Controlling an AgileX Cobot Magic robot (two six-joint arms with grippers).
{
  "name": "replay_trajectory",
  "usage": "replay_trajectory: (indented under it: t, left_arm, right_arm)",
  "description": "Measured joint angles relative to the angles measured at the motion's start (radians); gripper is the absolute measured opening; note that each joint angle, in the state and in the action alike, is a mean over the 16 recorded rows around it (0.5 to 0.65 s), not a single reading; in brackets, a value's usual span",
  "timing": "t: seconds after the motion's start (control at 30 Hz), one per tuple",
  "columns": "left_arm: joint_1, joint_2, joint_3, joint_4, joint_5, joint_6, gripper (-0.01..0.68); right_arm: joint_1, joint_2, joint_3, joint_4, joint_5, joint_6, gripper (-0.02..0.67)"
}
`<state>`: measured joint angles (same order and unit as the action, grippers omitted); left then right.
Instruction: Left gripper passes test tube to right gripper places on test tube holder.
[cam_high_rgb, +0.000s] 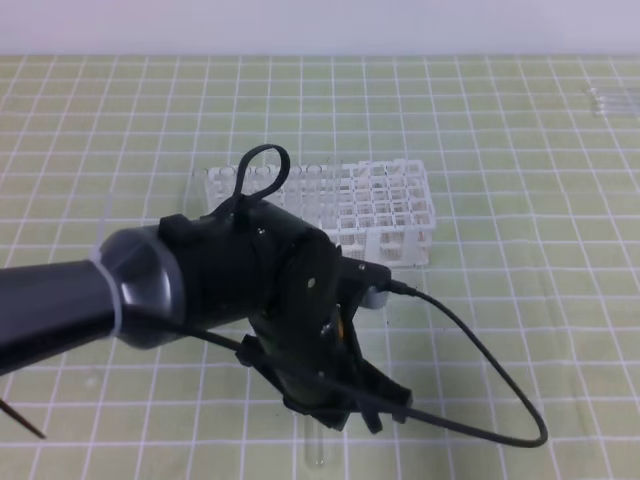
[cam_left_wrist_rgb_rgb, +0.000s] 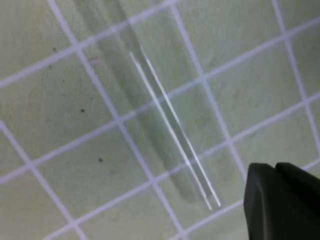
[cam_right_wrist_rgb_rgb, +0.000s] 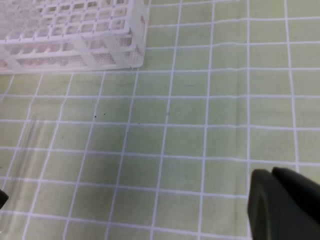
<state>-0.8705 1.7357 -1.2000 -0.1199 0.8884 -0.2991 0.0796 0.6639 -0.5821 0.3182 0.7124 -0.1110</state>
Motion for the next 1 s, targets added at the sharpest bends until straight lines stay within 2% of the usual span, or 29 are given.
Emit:
replay_trajectory:
  t: [0.3,0.47,0.83,1.0]
  left_arm:
    - [0.003,0.013,-0.003,0.017,-0.001,0.022,0.238]
    - [0.002,0.010,-0.003,0.049,-0.002,-0.050,0.314]
    - [-0.005,0.033,-0.007,0.146,0.024,-0.250,0.320]
    - [-0.008,0.061,-0.019,0.158,0.027,-0.269,0.319]
  right_arm:
    - [0.010,0.000,0.000,0.001,-0.003,-0.010,-0.016]
    - [0.010,0.000,0.000,0.002,-0.004,-0.011,-0.016]
    - [0.010,0.000,0.000,0.003,-0.011,-0.011,-0.016]
    - [0.010,0.000,0.000,0.004,-0.015,-0.011,-0.016]
